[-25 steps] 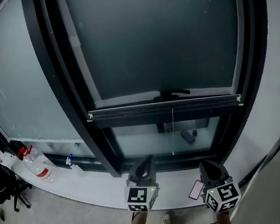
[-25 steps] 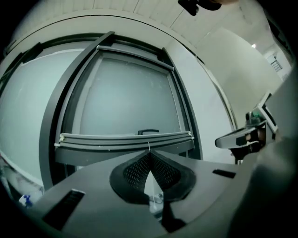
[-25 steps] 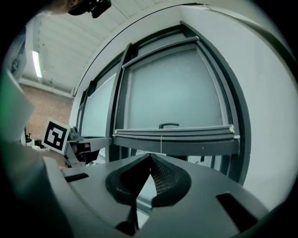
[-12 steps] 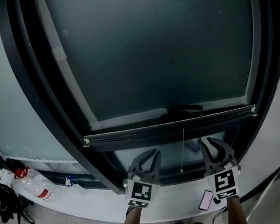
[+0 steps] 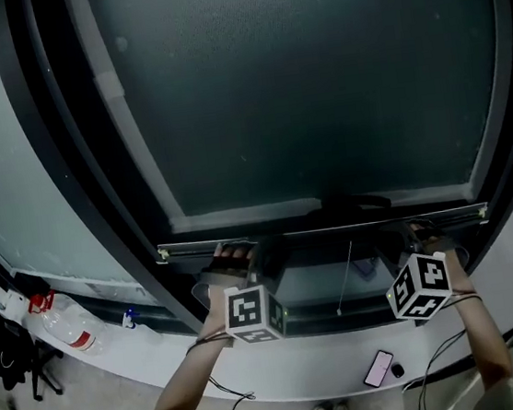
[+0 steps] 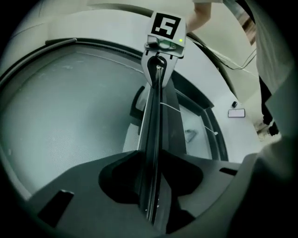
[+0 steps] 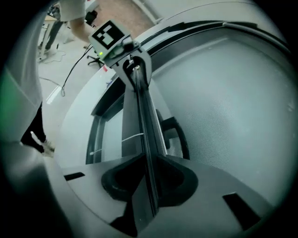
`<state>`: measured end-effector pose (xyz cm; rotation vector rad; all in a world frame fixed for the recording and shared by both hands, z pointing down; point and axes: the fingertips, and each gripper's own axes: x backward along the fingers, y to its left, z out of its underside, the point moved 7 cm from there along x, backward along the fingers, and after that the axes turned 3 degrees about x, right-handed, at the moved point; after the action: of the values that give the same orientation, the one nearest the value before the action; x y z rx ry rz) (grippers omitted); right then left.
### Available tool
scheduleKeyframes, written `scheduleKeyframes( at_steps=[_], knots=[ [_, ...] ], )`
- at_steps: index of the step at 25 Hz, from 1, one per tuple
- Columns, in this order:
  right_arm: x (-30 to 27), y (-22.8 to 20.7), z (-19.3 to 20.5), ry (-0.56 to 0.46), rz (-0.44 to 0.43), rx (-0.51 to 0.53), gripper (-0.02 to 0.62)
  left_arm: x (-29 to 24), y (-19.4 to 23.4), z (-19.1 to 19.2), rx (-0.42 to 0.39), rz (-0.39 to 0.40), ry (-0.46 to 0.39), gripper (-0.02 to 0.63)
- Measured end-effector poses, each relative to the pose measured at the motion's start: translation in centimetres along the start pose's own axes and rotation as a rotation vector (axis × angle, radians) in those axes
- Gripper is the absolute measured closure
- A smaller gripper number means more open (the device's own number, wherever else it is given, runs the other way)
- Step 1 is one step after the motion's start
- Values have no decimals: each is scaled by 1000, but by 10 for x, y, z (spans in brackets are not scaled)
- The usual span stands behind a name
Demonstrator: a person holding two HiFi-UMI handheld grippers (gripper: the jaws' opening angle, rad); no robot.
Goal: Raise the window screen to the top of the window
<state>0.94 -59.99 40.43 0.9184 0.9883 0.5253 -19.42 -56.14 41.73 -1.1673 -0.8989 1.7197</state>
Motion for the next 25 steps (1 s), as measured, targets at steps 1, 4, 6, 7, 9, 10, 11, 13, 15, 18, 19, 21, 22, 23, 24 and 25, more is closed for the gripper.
scheduleKeyframes(
  at_steps=[1,4,6,7,9,10,11,13,15,18,19,21,22,23,24,25],
  knots=[
    [-3,0,3,24,-36,35,517,0,1,2,-10,8,13,470],
    [-7,-2,15,84,-98,101,521,-1,2,4,-31,35,65,546],
    [-8,-3,20,104,-108,116,540,-3,2,6,-22,54,75,549],
    [-9,-3,22,105,-110,120,540,-3,1,7,-18,69,83,549],
    [-9,-3,24,94,-117,110,546,-6,-1,13,-18,133,145,549],
    [-9,-3,24,88,-122,102,547,-7,-2,16,-21,167,176,548],
    [-9,-3,24,84,-127,97,548,-8,-2,18,-23,190,192,548],
    [-9,-4,24,79,-133,98,548,-9,0,18,-20,214,201,548],
    [-9,-3,24,76,-138,104,549,-9,1,17,-15,227,211,545],
    [-8,-5,23,76,-148,112,549,-9,5,16,21,234,240,546],
    [-8,-5,22,75,-151,113,549,-8,7,16,26,238,243,546],
    [-8,-6,22,69,-157,114,557,-7,9,17,18,253,242,565],
    [-9,-7,22,66,-160,113,557,-8,9,17,2,259,241,566],
    [-9,-7,22,65,-162,111,557,-9,8,16,-26,260,242,568],
    [-9,-8,22,64,-162,109,557,-10,7,15,-60,253,244,572],
    [-9,-8,22,65,-162,109,558,-11,6,13,-91,242,250,580]
  ],
)
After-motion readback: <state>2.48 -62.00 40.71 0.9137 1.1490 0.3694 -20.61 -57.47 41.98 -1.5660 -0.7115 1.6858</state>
